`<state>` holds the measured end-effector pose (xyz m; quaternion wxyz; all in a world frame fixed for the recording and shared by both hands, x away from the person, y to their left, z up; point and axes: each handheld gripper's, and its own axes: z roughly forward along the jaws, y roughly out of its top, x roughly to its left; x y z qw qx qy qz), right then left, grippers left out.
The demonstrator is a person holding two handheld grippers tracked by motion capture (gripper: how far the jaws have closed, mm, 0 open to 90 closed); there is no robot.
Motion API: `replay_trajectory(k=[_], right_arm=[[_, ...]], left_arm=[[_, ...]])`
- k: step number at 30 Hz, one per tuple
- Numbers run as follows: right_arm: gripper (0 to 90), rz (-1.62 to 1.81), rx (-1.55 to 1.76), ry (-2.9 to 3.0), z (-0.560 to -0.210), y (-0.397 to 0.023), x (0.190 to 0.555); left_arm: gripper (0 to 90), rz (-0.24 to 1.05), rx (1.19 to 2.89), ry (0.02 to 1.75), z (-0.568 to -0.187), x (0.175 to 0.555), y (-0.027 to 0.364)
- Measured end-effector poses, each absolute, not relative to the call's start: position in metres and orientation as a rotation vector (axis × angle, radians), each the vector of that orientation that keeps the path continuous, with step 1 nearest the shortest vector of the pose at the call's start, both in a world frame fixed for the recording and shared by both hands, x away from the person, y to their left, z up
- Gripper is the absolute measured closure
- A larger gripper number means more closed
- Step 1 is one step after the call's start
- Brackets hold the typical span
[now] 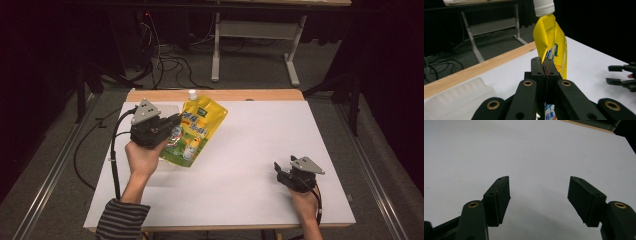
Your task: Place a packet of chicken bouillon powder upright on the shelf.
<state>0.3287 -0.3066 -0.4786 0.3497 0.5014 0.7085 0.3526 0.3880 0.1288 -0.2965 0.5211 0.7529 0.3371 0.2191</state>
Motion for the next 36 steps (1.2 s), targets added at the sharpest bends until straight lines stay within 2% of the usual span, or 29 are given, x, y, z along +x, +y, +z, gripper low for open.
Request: replay_trajectory(k=[25,36], right_arm=[[35.3,0.913,1.304,1.825,-0.478,-0.306,0.328],[35.5,0.914,1.302,1.822,-0.478,-0.306,0.327]], left_arm=[[89.0,0.677,1.801,0.935,-0.313,0.420,0.171],[88.7,0.687,1.792,1.002,-0.340,0.432,0.186]])
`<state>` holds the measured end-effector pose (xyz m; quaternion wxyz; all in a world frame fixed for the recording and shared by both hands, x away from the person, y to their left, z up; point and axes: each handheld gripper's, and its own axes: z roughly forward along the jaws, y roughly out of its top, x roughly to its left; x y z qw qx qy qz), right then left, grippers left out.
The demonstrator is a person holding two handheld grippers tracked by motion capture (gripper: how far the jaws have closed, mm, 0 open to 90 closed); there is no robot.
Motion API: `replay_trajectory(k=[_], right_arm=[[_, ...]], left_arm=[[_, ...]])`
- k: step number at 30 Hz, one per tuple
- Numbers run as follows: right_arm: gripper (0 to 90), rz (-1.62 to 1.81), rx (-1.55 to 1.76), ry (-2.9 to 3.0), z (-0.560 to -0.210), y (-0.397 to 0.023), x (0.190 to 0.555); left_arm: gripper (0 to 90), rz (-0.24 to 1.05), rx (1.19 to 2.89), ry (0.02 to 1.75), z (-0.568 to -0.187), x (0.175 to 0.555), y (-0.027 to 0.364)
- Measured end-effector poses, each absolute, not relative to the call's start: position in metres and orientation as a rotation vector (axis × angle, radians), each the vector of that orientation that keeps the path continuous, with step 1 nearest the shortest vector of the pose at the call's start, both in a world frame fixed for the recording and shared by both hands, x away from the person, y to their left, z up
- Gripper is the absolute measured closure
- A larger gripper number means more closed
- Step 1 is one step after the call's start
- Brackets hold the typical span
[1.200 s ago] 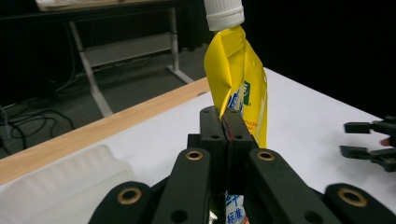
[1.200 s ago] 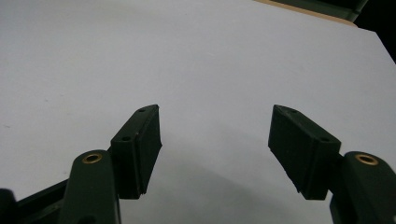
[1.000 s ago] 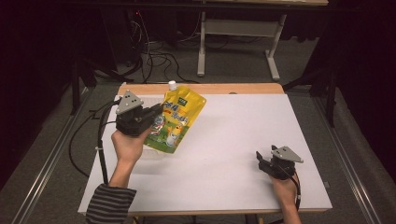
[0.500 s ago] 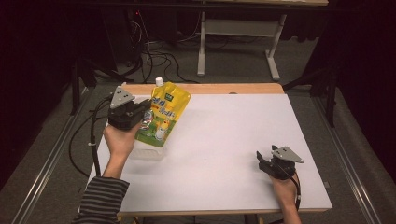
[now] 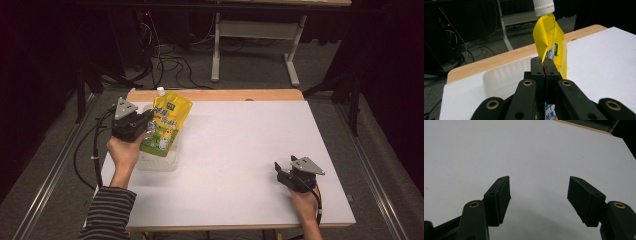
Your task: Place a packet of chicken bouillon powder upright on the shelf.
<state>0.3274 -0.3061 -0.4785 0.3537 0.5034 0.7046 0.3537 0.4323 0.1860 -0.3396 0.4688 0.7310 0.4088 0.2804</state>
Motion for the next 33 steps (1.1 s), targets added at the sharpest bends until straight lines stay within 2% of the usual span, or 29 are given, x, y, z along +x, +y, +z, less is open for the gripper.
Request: replay_trajectory(k=[14,30,33], right_arm=[[35.7,0.907,1.304,1.827,-0.479,-0.306,0.328],[35.6,0.902,1.301,1.830,-0.479,-0.305,0.328],[35.5,0.902,1.301,1.830,-0.479,-0.305,0.328]], left_arm=[[84.5,0.659,1.852,1.007,-0.359,0.437,0.186],[81.7,0.575,1.954,1.081,-0.352,0.431,0.196],[83.2,0.628,1.965,1.063,-0.353,0.426,0.193]])
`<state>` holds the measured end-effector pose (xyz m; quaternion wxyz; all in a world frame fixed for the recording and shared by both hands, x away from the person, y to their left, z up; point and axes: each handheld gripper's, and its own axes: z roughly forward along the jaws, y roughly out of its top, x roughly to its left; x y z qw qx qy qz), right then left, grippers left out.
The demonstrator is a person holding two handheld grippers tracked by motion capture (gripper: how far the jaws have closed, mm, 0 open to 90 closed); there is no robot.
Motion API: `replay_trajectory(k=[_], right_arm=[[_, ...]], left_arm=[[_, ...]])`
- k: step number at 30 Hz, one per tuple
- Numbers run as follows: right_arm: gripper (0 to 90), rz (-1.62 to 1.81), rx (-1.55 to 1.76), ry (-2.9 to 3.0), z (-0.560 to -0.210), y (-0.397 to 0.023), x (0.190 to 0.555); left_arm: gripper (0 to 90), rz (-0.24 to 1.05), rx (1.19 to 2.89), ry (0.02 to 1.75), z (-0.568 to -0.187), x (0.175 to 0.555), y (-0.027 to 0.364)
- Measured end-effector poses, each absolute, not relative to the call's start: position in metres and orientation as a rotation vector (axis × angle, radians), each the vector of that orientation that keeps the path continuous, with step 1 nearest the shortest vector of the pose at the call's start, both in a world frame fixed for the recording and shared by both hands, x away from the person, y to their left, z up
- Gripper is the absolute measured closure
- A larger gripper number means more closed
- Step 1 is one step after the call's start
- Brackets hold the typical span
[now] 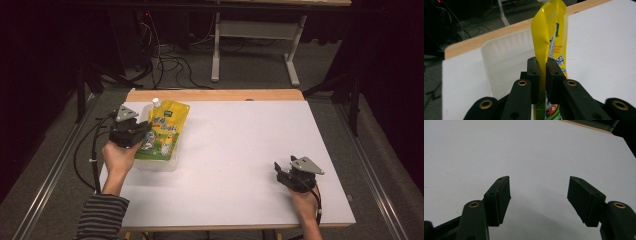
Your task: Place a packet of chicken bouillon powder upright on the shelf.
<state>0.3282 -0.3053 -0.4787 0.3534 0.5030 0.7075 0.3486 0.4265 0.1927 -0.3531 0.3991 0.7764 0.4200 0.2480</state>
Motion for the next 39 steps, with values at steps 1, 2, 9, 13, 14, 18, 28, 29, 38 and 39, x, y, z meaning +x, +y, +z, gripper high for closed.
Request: replay_trajectory(k=[1,2,9,13,14,18,28,29,38,39], right_arm=[[35.4,0.902,1.301,1.829,-0.479,-0.306,0.328],[35.4,0.905,1.300,1.829,-0.479,-0.306,0.328],[35.4,0.905,1.300,1.829,-0.479,-0.305,0.328],[35.3,0.905,1.300,1.828,-0.479,-0.306,0.328],[35.3,0.905,1.300,1.828,-0.479,-0.306,0.328],[35.3,0.906,1.299,1.829,-0.479,-0.306,0.328],[35.1,0.911,1.300,1.828,-0.478,-0.306,0.328],[35.1,0.911,1.300,1.828,-0.478,-0.306,0.328],[35.1,0.908,1.303,1.827,-0.479,-0.306,0.328],[35.2,0.906,1.299,1.827,-0.478,-0.306,0.328]], left_arm=[[83.9,0.642,1.955,1.057,-0.354,0.425,0.191],[84.7,0.651,1.952,1.051,-0.355,0.423,0.190],[87.3,0.680,1.904,1.031,-0.360,0.414,0.190],[89.0,0.691,1.892,1.026,-0.362,0.417,0.188],[89.0,0.692,1.885,1.026,-0.362,0.417,0.188],[89.8,0.708,1.848,1.009,-0.363,0.417,0.184],[87.7,0.695,1.810,0.990,-0.370,0.412,0.190],[87.7,0.690,1.809,0.994,-0.370,0.412,0.191],[86.9,0.697,1.863,1.021,-0.367,0.402,0.198],[87.2,0.701,1.864,1.018,-0.367,0.400,0.197]])
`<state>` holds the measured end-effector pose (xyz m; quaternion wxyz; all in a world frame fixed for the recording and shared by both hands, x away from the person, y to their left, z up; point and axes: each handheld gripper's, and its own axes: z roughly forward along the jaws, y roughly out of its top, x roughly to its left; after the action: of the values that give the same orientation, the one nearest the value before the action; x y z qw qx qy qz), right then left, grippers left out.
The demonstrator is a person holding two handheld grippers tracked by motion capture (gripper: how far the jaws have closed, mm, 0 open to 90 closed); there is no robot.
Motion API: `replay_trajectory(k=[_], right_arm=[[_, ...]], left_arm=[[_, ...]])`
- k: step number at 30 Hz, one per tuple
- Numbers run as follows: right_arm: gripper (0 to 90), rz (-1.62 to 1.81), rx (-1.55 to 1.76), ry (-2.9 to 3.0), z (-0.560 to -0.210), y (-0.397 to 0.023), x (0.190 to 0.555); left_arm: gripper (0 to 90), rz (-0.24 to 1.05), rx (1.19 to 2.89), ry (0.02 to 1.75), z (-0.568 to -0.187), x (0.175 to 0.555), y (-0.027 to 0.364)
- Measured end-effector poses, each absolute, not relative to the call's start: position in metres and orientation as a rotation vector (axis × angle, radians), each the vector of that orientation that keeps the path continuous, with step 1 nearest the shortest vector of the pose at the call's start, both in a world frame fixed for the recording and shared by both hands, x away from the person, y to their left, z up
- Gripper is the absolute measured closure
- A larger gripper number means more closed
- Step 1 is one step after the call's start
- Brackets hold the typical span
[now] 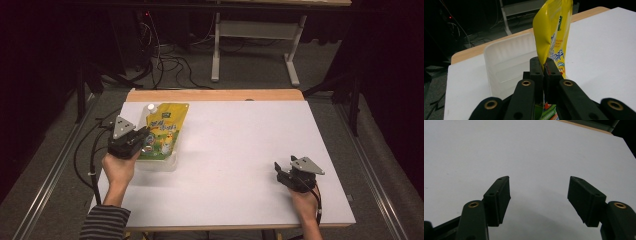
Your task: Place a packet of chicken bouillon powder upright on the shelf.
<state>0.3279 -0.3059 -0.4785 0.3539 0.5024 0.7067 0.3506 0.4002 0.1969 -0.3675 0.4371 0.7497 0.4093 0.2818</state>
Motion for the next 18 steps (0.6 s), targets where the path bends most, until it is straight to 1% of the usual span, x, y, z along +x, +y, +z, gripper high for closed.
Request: replay_trajectory(k=[14,18], right_arm=[[35.1,0.915,1.304,1.824,-0.479,-0.306,0.328],[34.9,0.916,1.301,1.824,-0.478,-0.306,0.328]], left_arm=[[89.2,0.653,1.849,1.038,-0.372,0.391,0.205],[89.3,0.660,1.830,1.046,-0.377,0.386,0.206]])
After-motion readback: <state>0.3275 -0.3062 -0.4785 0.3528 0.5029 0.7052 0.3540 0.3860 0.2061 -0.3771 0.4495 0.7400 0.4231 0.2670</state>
